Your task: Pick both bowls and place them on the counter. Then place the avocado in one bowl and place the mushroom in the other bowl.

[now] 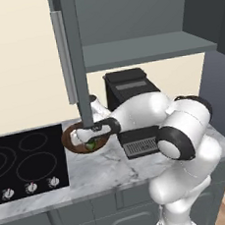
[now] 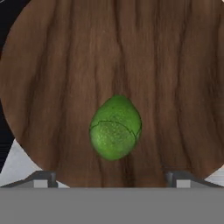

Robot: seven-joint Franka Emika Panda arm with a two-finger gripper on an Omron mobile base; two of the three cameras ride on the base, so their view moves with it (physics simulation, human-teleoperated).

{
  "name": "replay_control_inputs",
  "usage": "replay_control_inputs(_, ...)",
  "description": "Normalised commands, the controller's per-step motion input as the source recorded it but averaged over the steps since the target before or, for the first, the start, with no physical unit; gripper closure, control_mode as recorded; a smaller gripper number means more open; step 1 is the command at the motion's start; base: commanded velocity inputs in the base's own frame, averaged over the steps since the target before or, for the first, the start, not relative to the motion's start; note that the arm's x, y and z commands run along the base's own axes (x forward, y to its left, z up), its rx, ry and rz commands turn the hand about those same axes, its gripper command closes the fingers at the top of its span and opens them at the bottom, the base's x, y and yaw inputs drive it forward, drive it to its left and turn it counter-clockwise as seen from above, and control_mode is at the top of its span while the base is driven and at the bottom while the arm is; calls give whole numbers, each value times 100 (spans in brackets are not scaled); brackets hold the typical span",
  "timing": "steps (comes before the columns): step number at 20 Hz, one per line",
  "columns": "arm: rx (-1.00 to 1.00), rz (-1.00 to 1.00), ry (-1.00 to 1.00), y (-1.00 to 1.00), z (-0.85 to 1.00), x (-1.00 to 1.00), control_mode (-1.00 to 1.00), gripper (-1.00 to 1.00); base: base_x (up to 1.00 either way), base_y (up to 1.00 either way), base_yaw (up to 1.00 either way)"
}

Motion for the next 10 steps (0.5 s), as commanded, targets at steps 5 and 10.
replay_control_inputs(5,2,4,-1,-26,53,-41,-100,-100,0,0,0)
replay_control_inputs(10,0,4,-1,-34,39,-54,-100,-100,0,0,0)
